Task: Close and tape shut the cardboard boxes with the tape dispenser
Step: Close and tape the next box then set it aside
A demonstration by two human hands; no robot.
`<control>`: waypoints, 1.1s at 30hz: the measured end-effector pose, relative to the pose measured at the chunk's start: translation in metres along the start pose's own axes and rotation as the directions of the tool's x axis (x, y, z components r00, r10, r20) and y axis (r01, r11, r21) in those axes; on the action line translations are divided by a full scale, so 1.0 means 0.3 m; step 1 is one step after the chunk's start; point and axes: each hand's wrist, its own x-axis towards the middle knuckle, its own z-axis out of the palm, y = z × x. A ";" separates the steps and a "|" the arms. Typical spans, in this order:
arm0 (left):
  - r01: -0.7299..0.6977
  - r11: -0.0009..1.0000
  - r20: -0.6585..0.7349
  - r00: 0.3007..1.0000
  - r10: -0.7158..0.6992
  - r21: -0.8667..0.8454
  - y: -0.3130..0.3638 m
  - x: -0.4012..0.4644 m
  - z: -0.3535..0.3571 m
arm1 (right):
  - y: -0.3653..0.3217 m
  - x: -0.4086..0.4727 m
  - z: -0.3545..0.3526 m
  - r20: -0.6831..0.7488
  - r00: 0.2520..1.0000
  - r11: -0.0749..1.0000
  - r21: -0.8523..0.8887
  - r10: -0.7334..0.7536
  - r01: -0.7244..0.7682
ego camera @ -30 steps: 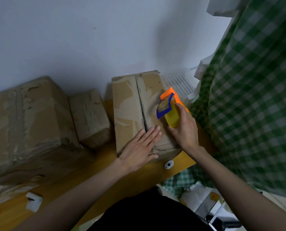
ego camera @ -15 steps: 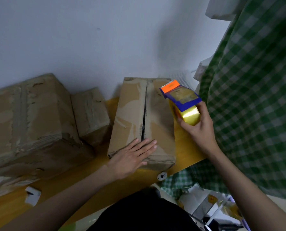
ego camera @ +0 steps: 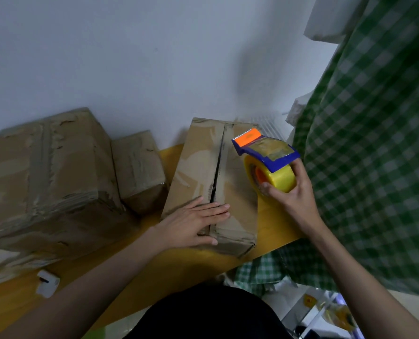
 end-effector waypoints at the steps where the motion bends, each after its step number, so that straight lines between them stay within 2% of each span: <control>1: 0.046 0.994 -0.013 0.999 -0.047 -0.102 0.000 0.003 -0.010 | -0.009 -0.009 0.002 0.005 1.000 1.000 0.014 0.008 -0.008; 3: 0.187 0.892 -0.105 0.963 -0.250 -0.412 0.006 0.025 -0.063 | -0.031 -0.025 0.002 0.015 1.000 0.999 0.033 0.023 -0.023; 4: 0.229 0.781 -0.167 0.906 -0.389 -0.581 0.009 0.046 -0.105 | -0.040 -0.031 0.001 0.028 0.999 0.999 0.040 0.033 -0.034; 6: 0.198 0.521 -0.210 0.755 -0.621 -0.830 0.002 0.092 -0.211 | -0.055 -0.042 0.003 0.059 0.997 0.997 0.049 0.054 -0.057; 7: 0.161 0.400 -0.177 0.708 -0.683 -0.902 -0.005 0.111 -0.268 | -0.060 -0.047 0.006 0.073 0.995 0.997 0.052 0.061 -0.065; 8: 0.133 0.303 -0.131 0.691 -0.711 -0.944 -0.016 0.127 -0.317 | -0.066 -0.052 0.010 0.085 0.994 0.996 0.053 0.065 -0.069; 10: 0.114 0.190 -0.057 0.701 -0.711 -0.975 -0.035 0.144 -0.387 | -0.073 -0.060 0.020 0.103 0.992 0.995 0.055 0.074 -0.080; 15: 0.084 0.094 0.004 0.765 -0.644 -0.992 -0.048 0.131 -0.435 | -0.094 -0.059 0.041 0.138 0.988 0.997 0.039 0.067 -0.073; 18: 0.057 0.001 0.044 0.787 -0.615 -0.998 -0.065 0.114 -0.431 | -0.118 -0.046 0.051 0.152 0.987 0.998 0.011 0.057 -0.060; 23: 0.093 -0.233 0.221 0.757 -0.615 -0.968 -0.088 0.108 -0.432 | -0.124 -0.039 0.064 0.184 0.980 0.994 0.061 0.077 -0.089; 26: 0.113 -0.329 0.295 0.757 -0.583 -0.938 -0.108 0.100 -0.431 | -0.124 -0.033 0.073 0.196 0.977 0.994 0.057 0.081 -0.094; 29: 0.120 -0.381 0.332 0.760 -0.559 -0.917 -0.122 0.092 -0.431 | -0.130 -0.028 0.084 0.214 0.972 0.992 0.065 0.095 -0.111; 33: 0.115 -0.380 0.333 0.744 -0.579 -0.918 -0.139 0.098 -0.430 | -0.127 -0.028 0.100 0.213 0.969 0.985 0.088 0.128 -0.149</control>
